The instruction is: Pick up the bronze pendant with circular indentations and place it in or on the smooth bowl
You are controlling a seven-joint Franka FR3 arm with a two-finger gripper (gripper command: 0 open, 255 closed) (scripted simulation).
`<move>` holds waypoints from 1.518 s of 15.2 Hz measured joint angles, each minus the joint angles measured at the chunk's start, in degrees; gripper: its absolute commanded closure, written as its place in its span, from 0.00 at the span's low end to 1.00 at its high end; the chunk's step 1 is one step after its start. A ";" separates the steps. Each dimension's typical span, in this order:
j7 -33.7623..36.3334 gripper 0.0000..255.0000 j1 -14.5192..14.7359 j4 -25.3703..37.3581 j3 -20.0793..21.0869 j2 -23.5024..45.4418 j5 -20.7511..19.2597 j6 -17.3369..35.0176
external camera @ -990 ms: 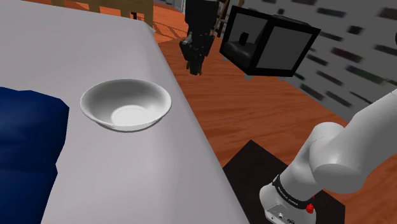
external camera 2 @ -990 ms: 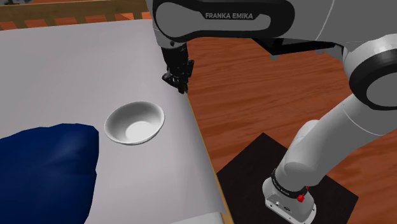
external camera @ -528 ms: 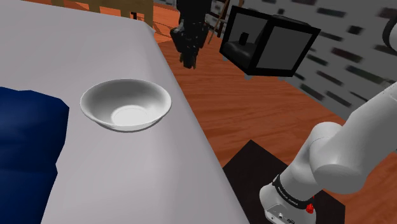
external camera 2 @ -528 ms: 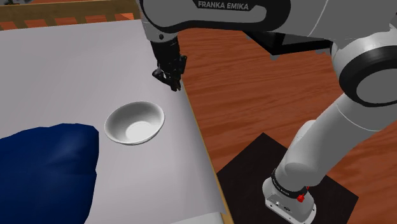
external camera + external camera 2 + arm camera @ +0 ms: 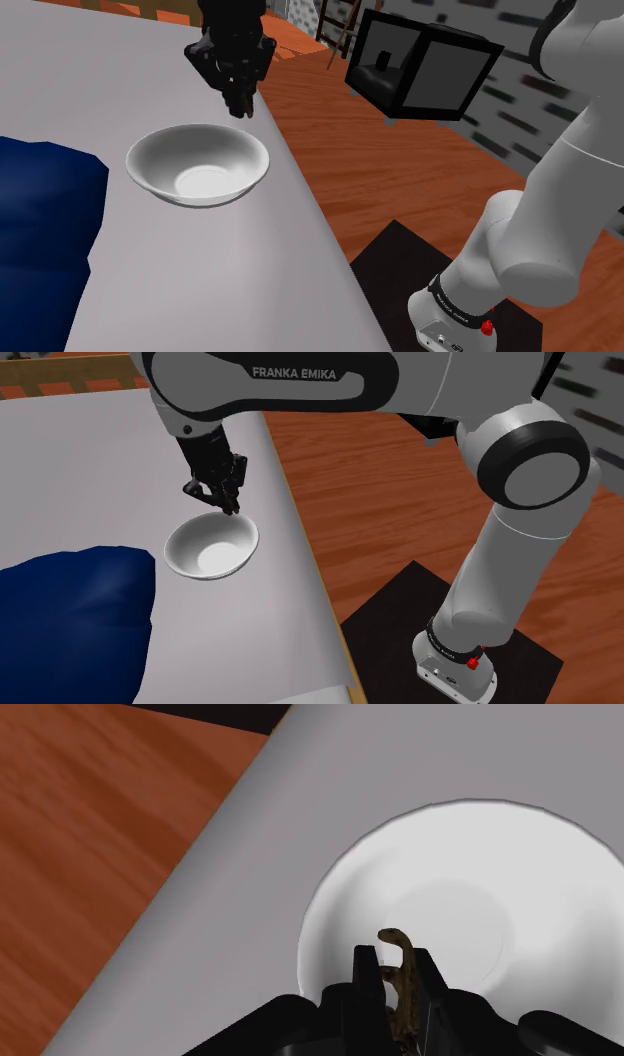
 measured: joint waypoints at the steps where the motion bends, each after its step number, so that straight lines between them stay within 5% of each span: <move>1: 1.38 1.00 0.84 2.03 0.63 1.74 -0.63 -0.54; 19: 2.63 1.00 1.06 -7.90 0.88 1.28 -0.33 8.95; 20: 2.63 0.00 1.06 -7.91 0.88 1.28 -0.33 8.96; 23: 2.63 0.00 1.06 -7.92 0.88 1.27 -0.32 8.96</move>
